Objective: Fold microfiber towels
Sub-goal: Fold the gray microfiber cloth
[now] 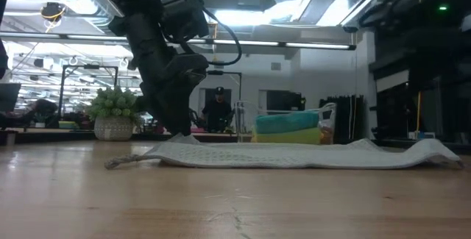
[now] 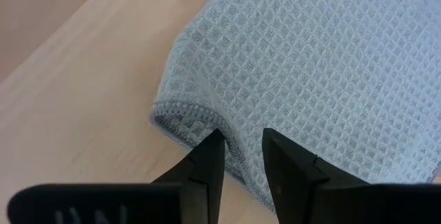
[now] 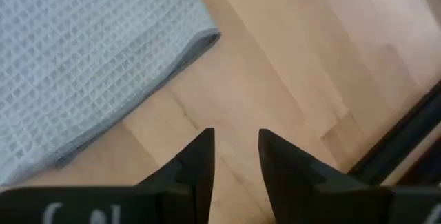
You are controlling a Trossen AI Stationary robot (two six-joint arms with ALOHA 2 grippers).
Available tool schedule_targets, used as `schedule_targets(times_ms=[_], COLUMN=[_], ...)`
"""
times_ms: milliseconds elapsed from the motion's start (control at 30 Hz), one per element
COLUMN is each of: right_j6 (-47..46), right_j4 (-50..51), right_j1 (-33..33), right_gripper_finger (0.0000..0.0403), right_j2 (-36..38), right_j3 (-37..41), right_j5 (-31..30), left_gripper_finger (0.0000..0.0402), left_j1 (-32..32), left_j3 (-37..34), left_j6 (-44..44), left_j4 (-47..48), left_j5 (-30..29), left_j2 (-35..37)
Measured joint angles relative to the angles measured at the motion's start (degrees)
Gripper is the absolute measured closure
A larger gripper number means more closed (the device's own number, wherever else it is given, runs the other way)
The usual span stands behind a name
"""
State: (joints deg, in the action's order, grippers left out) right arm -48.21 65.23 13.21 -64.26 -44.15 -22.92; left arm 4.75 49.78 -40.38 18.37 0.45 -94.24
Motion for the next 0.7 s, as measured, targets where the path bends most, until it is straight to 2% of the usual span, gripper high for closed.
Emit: schedule_targets(times_ms=[167,367,433,533,700], right_j6=[-6.43,-6.84,-6.90,-7.87,-9.60], right_j4=[-7.69,-33.23,-39.59,-44.68,-45.50], right_j1=[4.11,3.96,3.04,1.12,-3.22], right_gripper_finger=[0.0287,0.0287,0.0287,0.0287,0.0287], right_j2=[8.46,11.97,11.91,11.92,11.90], right_j3=[8.38,20.31,23.41,26.65,28.53], right_j5=[-2.11,-2.21,-0.46,0.52,0.52], left_gripper_finger=[0.0310,0.0310,0.0310,0.0310,0.0310], left_j1=[0.00,0.00,0.00,0.00,0.00], left_j3=[0.00,0.00,0.00,0.00,0.00], left_j6=[-0.09,-0.03,-0.02,0.00,0.02], left_j4=[-0.02,-0.02,-0.02,-0.02,-0.02], left_j5=[0.00,0.02,0.02,0.02,0.02], left_j2=[0.00,0.00,0.00,0.00,0.00])
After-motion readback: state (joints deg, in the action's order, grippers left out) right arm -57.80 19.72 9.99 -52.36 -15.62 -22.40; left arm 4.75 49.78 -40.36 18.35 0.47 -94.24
